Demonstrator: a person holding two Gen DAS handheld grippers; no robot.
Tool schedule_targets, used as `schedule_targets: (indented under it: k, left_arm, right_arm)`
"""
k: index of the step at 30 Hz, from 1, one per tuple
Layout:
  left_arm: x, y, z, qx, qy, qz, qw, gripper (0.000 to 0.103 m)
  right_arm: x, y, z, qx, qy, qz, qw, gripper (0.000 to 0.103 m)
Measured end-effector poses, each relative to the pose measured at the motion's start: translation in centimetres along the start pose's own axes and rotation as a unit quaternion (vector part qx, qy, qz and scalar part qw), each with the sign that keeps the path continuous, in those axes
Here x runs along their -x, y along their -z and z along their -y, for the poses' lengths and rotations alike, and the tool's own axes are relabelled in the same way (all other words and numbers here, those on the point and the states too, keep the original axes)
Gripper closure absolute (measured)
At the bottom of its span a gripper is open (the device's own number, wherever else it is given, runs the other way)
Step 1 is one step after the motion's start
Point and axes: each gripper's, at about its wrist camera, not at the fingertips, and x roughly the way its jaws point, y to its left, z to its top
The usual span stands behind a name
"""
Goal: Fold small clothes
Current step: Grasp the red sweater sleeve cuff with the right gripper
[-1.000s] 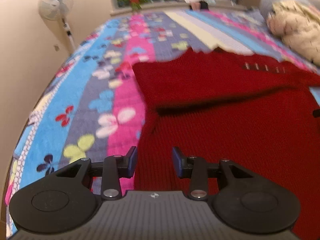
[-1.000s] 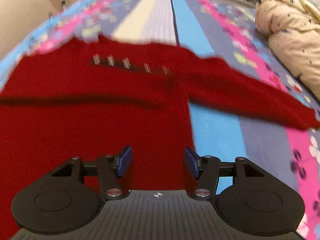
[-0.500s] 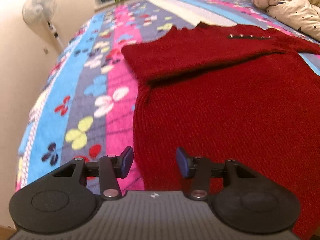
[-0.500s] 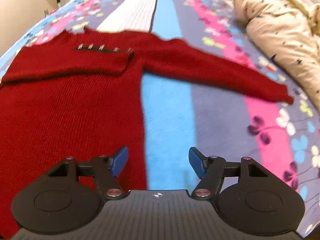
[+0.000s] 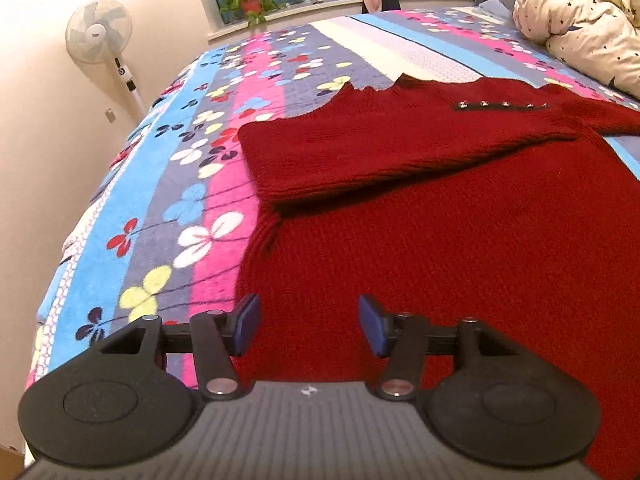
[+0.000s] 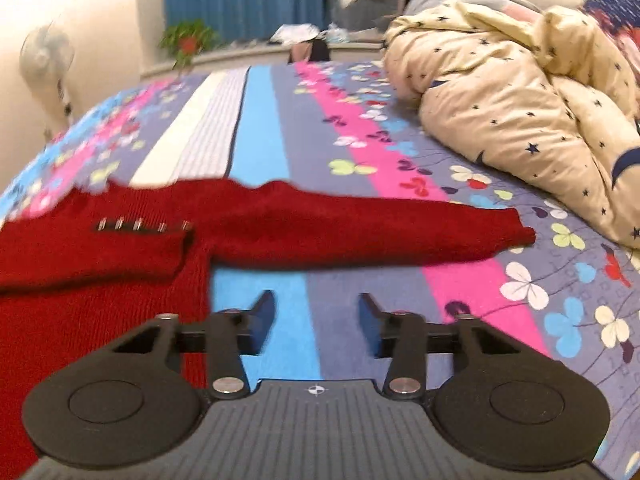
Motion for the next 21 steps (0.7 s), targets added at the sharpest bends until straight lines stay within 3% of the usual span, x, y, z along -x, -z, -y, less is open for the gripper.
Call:
schedule_targets:
  k: [3,8,12,15,17,21]
  left_arm:
    - [-0.3,-0.6,1.3,0.007,0.002,0.012,0.9999,0.043]
    - [-1.0,-1.2,3.9,0.022,0.012,0.04,0.9989,0.043]
    - [-2.4,-1.0,5.9,0.072,0.019,0.059,0.9955,0.041]
    - [-4.6,1.1,8.1,0.092,-0.007,0.06,0.994,0.029]
    - [-4.4,3.6,9.4,0.099,-0.038,0.123,0.9867,0.027]
    - [-4.5,3.9,10.2,0.093,-0.065,0.139,0.9838,0.023]
  right_arm:
    - [-0.9,-0.8,1.9,-0.051,0.003,0.009,0.999,0.081]
    - [-2.7,-1.5,4.8,-0.115,0.013,0.014,0.993,0.083]
    - [-4.7,-1.4,7.9,-0.168,0.024,0.006,0.986,0.083]
    - [-6.4,-1.1,10.5,-0.21,0.047,0.002,0.976,0.081]
    - [-7.3,-0.9,12.0,-0.233,0.056,0.002,0.971,0.074]
    - [-9.0,-0.5,14.8,-0.289,0.068,0.01,0.955,0.061]
